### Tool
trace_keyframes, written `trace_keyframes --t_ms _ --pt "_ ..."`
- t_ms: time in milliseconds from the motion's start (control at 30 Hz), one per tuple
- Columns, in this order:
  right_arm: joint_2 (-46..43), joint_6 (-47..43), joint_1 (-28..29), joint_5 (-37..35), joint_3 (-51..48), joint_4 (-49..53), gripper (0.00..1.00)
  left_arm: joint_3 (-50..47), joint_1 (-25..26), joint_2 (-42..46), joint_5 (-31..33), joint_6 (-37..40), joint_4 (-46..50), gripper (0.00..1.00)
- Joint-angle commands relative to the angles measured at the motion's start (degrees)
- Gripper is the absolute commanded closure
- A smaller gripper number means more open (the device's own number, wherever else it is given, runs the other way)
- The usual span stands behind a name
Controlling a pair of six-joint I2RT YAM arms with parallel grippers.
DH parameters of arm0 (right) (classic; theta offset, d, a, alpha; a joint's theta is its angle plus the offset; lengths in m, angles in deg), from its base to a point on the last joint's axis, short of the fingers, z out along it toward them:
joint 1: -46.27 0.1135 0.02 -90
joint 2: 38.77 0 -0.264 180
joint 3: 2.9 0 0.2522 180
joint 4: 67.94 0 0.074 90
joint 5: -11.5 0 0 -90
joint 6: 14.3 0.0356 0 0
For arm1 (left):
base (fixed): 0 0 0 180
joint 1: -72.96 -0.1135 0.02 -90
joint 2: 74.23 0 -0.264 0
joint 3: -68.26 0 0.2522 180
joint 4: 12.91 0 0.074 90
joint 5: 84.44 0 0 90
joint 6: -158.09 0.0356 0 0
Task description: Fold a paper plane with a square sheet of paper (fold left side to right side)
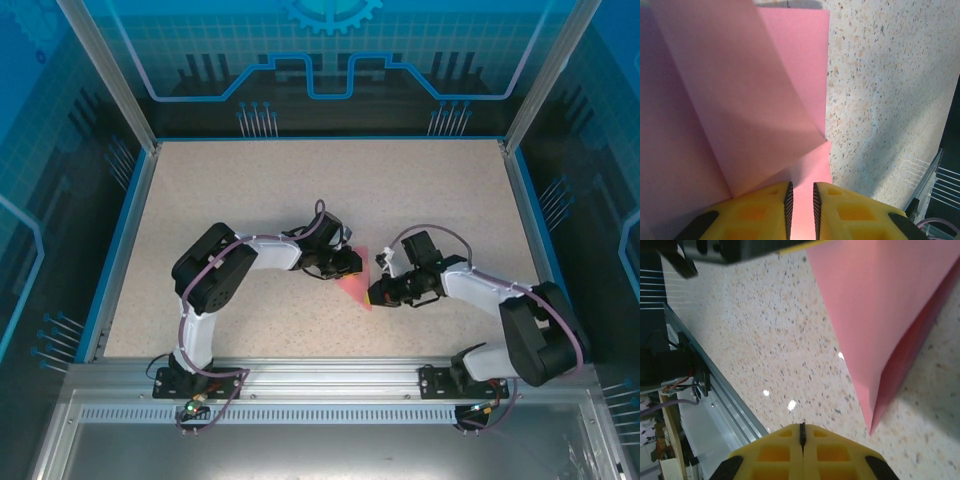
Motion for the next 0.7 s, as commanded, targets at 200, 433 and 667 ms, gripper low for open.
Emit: trace_keyframes --t_ms 200,433,667 --pt "12.24 2.95 -0.54 -3.03 3.02 -8.14 0.98 -1.99 -0.02 -0.44 2.51 0.72 4.73 0.78" --pt "16.18 2.33 -0.67 -7.64 2.34 -4.24 0.99 -2.0 -0.04 0.96 2.26 1.11 4.16 0.77" --pt "16.01 2.72 -2.83 -7.97 -0.53 -4.18 1.0 -3.23 0.04 7.34 0.17 4.07 -0.54 0.7"
